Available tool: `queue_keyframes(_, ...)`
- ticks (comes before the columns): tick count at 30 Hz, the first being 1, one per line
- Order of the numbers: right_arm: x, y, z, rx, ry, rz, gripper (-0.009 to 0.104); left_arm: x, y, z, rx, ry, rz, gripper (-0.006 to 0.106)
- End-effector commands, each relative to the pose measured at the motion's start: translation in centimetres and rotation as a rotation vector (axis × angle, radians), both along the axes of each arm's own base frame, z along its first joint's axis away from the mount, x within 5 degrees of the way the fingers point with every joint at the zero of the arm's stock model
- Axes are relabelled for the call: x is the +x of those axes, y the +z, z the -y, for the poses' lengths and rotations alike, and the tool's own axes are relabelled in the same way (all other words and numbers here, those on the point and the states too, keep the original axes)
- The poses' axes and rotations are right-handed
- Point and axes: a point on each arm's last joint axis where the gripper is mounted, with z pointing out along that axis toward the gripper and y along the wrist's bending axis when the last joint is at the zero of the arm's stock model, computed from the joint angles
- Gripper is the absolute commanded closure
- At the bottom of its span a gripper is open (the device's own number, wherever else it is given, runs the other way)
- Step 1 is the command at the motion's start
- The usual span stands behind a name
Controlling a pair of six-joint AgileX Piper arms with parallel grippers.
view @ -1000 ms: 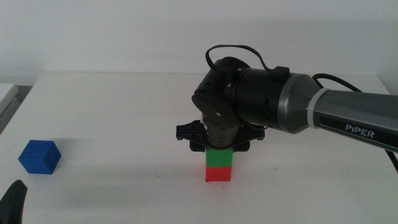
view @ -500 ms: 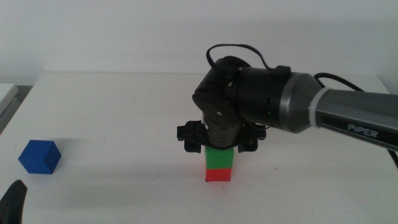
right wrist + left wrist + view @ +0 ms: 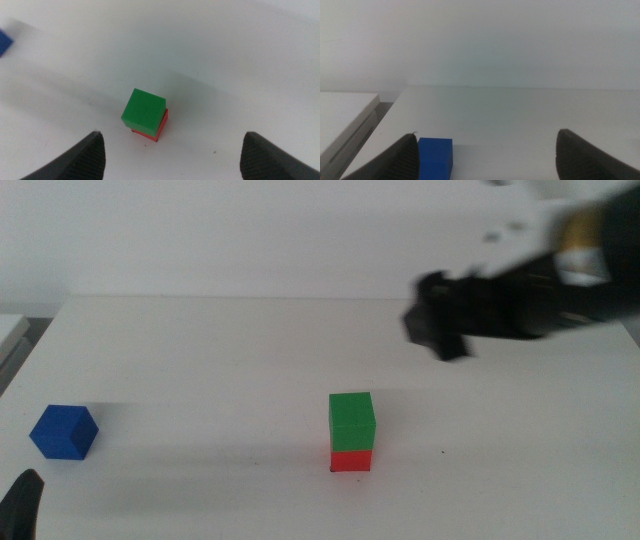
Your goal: Stack red cubes first, then green, then blue cubes in a specific spot.
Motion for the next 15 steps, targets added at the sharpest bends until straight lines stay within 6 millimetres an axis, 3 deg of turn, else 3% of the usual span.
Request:
queue_keyframes(1, -2.2, 0.5, 2.7, 0.015, 0.104, 0.092, 0.017, 0.0, 0.1, 0.0, -0.002, -0.003, 0.012, 0.007)
queue_keyframes(8, -8.6, 0.2, 7.6, 0.122, 0.334, 0.283, 0.003, 0.0, 0.1, 0.0, -0.002, -0.003, 0.012, 0.007)
queue_keyframes(15, -11.3, 0.0, 10.1, 0.185, 0.337, 0.357, 0.003, 0.0, 0.1, 0.0, -0.002, -0.003, 0.012, 0.007)
